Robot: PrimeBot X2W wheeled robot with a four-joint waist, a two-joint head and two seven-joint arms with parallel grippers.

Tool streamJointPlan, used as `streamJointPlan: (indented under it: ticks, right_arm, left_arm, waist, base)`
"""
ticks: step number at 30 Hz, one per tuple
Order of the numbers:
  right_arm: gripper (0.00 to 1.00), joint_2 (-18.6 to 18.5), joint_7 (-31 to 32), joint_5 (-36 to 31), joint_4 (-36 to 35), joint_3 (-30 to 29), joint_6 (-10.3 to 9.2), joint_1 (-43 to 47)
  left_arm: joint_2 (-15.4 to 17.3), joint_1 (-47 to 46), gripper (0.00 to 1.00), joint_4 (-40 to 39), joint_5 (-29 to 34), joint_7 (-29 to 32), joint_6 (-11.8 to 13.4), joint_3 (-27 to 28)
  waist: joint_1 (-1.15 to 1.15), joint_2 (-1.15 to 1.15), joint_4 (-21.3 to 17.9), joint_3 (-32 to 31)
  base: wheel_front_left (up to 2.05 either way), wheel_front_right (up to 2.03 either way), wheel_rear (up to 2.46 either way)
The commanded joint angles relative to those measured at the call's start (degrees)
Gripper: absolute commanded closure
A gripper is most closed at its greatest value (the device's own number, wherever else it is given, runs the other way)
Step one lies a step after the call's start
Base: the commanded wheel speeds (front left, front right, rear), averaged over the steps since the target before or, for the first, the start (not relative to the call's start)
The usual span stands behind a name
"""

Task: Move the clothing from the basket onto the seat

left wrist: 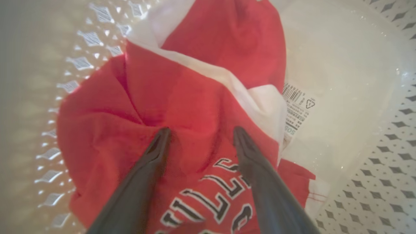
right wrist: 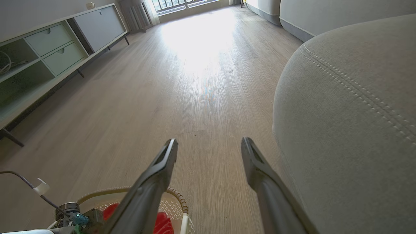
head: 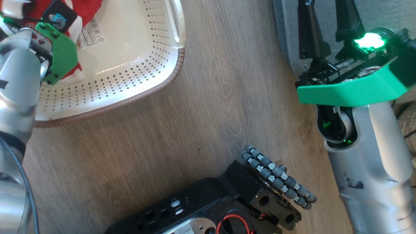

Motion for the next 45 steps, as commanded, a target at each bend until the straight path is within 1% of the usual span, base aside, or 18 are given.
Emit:
streamJointPlan:
  ticks: [1, 7, 12, 13, 14, 15, 23, 27, 30, 36, 42, 43, 45]
  right_arm:
    - [0.0, 0.3, -0.4, 0.8, -1.8, 0.5, -0.01, 2.3]
    - [0.0, 0.3, -0.4, 1.0, -2.0, 0.3, -0.01, 2.6]
    - [0.0, 0.3, -0.4, 1.1, -2.0, 0.4, -0.01, 2.9]
    - [0.0, 0.3, -0.4, 1.1, -2.0, 0.3, -0.01, 2.9]
    - [0.0, 0.3, -0.4, 1.1, -2.0, 0.3, -0.01, 2.8]
    - [0.0, 0.3, -0.4, 1.2, -2.0, 0.2, -0.01, 2.8]
    - [0.0, 0.3, -0.4, 0.9, -1.4, 0.0, -0.01, 1.7]
    - [0.0, 0.3, -0.4, 0.1, -0.7, -0.5, -0.01, 1.3]
    - [0.0, 0.3, -0.4, -1.1, -0.2, -1.0, -0.01, 1.3]
    - [0.0, 0.3, -0.4, -4.2, 1.2, -2.4, -0.01, 1.8]
    - [0.0, 0.3, -0.4, -7.3, 3.0, -3.3, -0.01, 2.2]
    - [0.0, 0.3, -0.4, -8.2, 3.8, -3.4, -0.01, 2.4]
    - [0.0, 0.3, -0.4, -9.1, 4.6, -3.6, -0.01, 2.7]
  left_arm:
    - [1.3, -0.8, 0.0, 0.2, 0.9, 1.5, 0.6, -0.2]
    - [0.8, -1.9, 0.0, 2.0, 4.3, 5.9, 1.5, -4.3]
    - [0.5, -2.0, 0.0, 2.7, 4.9, 7.3, 2.0, -5.7]
    - [0.4, -2.0, 0.06, 2.7, 4.8, 7.3, 2.1, -5.7]
    - [0.3, -2.0, 0.58, 2.8, 4.6, 7.3, 2.2, -5.7]
    - [0.2, -1.8, 1.0, 2.9, 4.4, 7.3, 2.2, -5.7]
    - [0.0, -0.7, 1.0, 3.2, 2.2, 5.4, 2.7, -5.0]
    - [-1.2, 0.3, 1.0, 3.0, 0.3, 2.6, 2.7, -4.2]
    - [-2.8, 1.4, 1.0, 2.7, -1.5, -0.1, 2.5, -3.4]
    - [-7.3, 3.0, 1.0, 2.6, -4.5, -4.0, 1.8, -2.3]
    - [-11.2, 5.2, 1.0, 2.6, -7.5, -7.3, 1.0, -1.3]
    - [-12.1, 6.0, 1.0, 2.3, -8.5, -8.1, 0.7, -0.9]
    - [-13.0, 6.8, 1.0, 1.8, -9.9, -8.7, 0.5, -0.2]
  waist:
    - [0.0, 0.0, 0.0, 0.1]
    - [0.0, 0.0, 0.1, 0.2]
    - [0.0, 0.0, 0.1, 0.2]
    - [0.0, 0.0, 0.1, 0.2]
    - [0.0, 0.0, 0.1, 0.2]
    - [0.0, 0.0, 0.1, 0.2]
    - [0.0, 0.0, 0.4, -0.5]
    - [0.0, 0.0, 1.7, -2.0]
    - [0.0, 0.0, 2.9, -3.7]
    - [0.0, 0.0, 6.2, -8.1]
    - [0.0, 0.0, 10.2, -13.1]
    - [0.0, 0.0, 11.5, -14.9]
    - [0.0, 0.0, 12.7, -16.7]
  base:
    - [0.0, 0.0, 0.0]
    - [0.0, 0.0, 0.0]
    - [0.0, 0.0, 0.0]
    - [0.0, 0.0, 0.0]
    - [0.0, 0.0, 0.0]
    - [0.0, 0.0, 0.0]
    - [0.0, 0.0, 0.0]
    - [0.0, 0.0, 0.0]
    - [0.0, 0.0, 0.0]
    - [0.0, 0.0, 0.0]
    - [0.0, 0.0, 0.0]
    - [0.0, 0.0, 0.0]
    - [0.0, 0.0, 0.0]
